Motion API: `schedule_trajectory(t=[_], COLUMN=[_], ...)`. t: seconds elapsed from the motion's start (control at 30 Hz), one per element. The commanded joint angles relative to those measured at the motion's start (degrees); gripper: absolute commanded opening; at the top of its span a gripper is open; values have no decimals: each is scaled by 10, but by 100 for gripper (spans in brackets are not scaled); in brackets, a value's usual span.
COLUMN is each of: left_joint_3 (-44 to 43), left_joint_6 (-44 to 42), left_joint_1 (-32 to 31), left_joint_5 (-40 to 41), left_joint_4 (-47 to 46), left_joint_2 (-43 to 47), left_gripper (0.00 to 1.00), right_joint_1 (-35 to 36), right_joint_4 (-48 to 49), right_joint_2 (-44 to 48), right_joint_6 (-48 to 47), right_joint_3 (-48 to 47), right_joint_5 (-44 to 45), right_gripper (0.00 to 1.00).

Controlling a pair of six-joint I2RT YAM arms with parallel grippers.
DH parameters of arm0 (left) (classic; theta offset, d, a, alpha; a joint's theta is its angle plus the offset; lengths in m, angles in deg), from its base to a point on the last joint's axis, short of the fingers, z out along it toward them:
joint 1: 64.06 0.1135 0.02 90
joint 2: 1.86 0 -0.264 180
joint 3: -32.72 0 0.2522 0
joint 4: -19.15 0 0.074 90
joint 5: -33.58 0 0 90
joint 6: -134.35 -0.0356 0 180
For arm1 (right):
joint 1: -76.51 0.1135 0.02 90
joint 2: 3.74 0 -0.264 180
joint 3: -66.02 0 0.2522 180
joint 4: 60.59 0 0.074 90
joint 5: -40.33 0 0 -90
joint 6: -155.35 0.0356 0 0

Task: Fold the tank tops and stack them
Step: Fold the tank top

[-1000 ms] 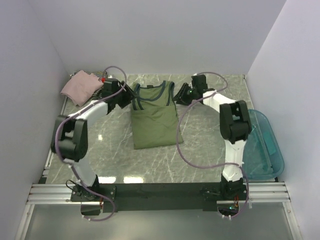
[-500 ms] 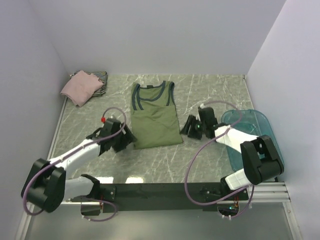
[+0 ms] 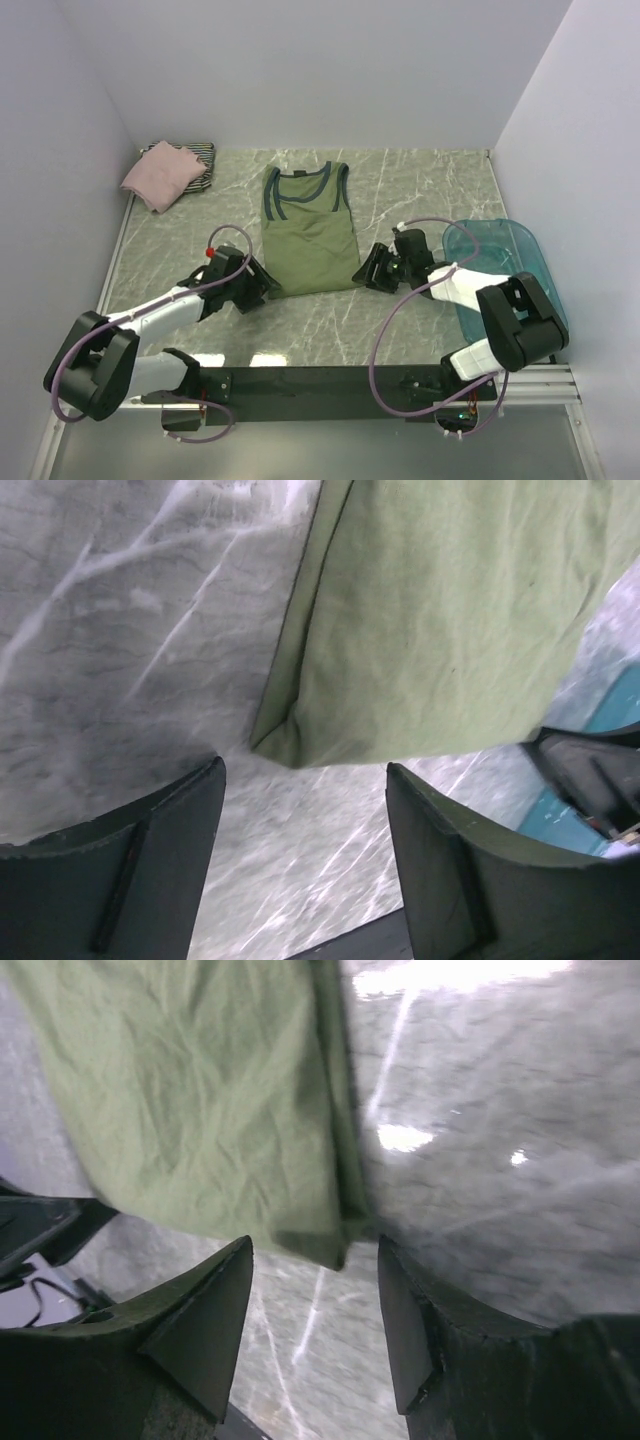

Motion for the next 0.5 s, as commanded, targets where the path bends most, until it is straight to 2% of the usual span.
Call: schedule_trajectory(t=[0.0,0.17,0.33,0.47], left_joint_3=[19,20,15,12], left_joint_6=[39,57,56,55], left_joint_1=[-9,-25,-34,-40], left_joint_5=[38,66,102,117], left_joint_4=[-15,-11,-19,-31], left_joint_2=[-18,-31,-55,-68], left_gripper=[71,64,56,43], right_joint_1=[12,21,23,27], right_joint_4=[22,33,39,34], right_joint_2=[-27,-53,-69,-64], right_joint_6=[26,39,42,38], right_joint_3=[18,14,10,14], right_joint_5=[-1,10,19,39], right_gripper=[60,55,44,35])
